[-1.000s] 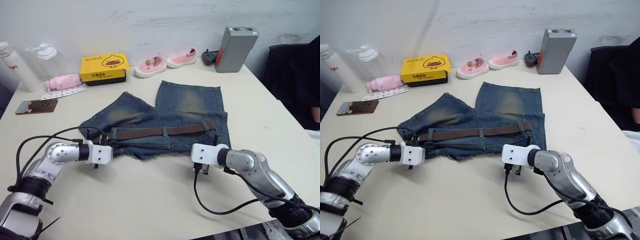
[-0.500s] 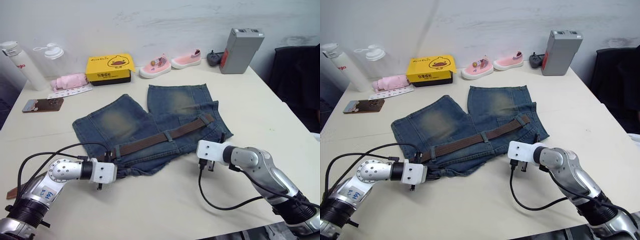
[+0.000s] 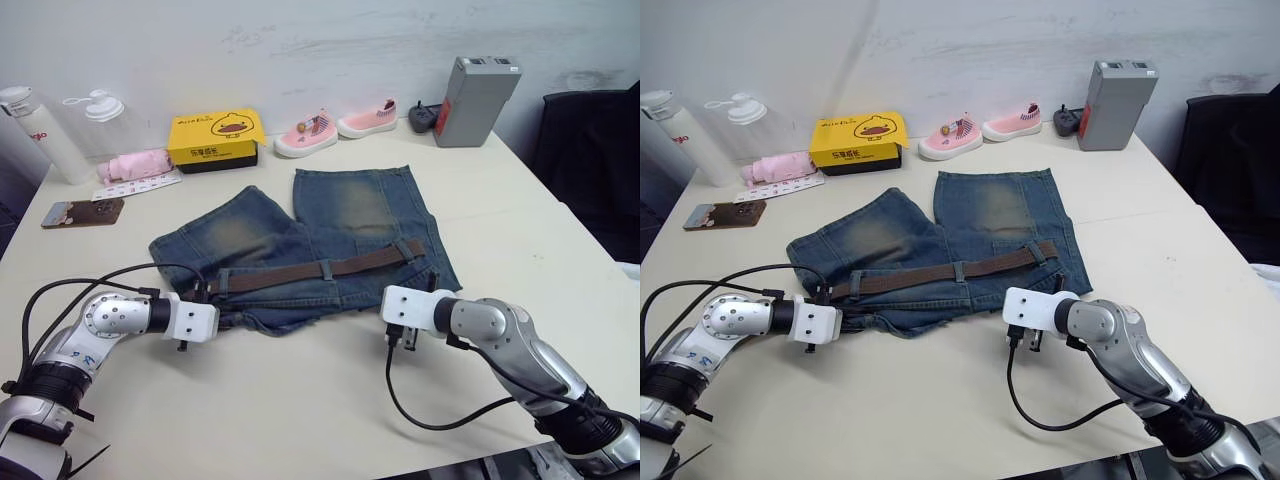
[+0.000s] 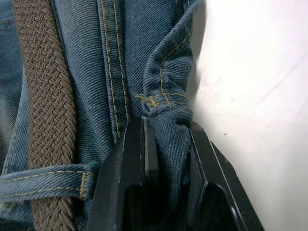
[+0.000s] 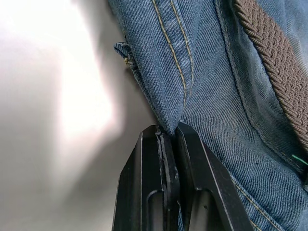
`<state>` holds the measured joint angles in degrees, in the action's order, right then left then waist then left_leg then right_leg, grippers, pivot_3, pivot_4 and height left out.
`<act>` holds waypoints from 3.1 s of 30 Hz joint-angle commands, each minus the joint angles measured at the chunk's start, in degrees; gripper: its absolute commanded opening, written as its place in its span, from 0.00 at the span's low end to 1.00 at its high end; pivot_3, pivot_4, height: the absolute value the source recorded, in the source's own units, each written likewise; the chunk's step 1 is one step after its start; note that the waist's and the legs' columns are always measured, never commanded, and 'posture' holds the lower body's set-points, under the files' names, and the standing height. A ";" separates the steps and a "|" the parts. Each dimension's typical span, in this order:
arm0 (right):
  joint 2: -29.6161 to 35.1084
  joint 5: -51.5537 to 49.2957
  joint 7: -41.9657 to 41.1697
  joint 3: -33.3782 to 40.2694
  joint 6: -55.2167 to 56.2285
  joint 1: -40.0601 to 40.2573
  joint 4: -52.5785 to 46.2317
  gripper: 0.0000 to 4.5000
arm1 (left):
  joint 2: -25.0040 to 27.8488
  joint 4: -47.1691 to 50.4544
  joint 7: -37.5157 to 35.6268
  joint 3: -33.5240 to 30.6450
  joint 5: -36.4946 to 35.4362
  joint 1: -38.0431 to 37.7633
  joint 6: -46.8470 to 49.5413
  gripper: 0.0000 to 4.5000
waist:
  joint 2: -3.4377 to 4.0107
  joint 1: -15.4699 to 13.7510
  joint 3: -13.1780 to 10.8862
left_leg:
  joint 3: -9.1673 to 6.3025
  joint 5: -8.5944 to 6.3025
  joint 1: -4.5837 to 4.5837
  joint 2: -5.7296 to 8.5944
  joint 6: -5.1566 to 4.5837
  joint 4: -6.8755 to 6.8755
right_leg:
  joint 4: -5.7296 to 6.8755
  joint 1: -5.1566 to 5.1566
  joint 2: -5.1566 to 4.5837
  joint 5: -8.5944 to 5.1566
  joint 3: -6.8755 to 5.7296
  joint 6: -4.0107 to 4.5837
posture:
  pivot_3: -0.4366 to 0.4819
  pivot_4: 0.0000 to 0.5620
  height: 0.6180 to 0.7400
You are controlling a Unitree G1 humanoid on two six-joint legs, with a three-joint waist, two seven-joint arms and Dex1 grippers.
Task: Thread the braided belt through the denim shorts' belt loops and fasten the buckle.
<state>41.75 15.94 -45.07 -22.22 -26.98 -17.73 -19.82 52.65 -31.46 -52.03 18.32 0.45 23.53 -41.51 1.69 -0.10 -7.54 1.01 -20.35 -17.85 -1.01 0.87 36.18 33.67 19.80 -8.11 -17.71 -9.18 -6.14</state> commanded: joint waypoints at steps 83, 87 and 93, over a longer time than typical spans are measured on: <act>-21.86 -42.46 23.87 38.63 -48.38 -17.71 8.65 0.08 | -8.90 1.34 -11.44 -18.77 -14.80 0.67 56.34 0.20 | -0.31 0.26 -0.45 | -0.26 0.06 -0.32 0.30 -0.06 -0.10 | 0.11 0.73 -0.14 0.06 0.04 -0.06 | 0.48 0.27 0.72; -21.92 -42.86 24.32 38.90 -48.58 -17.78 8.58 0.08 | -9.83 -0.03 -10.45 -20.02 -15.29 2.50 56.12 0.12 | -0.22 0.23 -0.39 | -0.26 0.08 -0.31 0.30 -0.10 -0.11 | 0.11 0.73 -0.22 0.06 0.05 -0.06 | 0.48 0.27 0.72; -22.22 -43.32 25.12 38.90 -48.34 -17.84 8.81 0.08 | -9.81 0.04 -12.32 -22.65 -18.38 4.72 60.81 0.12 | -0.24 0.15 -0.40 | -0.26 0.12 -0.38 0.30 -0.17 -0.08 | 0.13 0.73 -0.30 0.06 0.00 -0.06 | 0.48 0.27 0.72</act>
<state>19.26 -26.09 -20.33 15.60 -75.47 -35.27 -8.86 42.53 -30.79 -63.63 -3.30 -17.22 27.88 17.94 1.45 0.06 -7.94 0.75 -20.23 -18.23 -0.71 0.70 36.09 33.80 20.53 -8.41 -17.64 -9.18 -6.20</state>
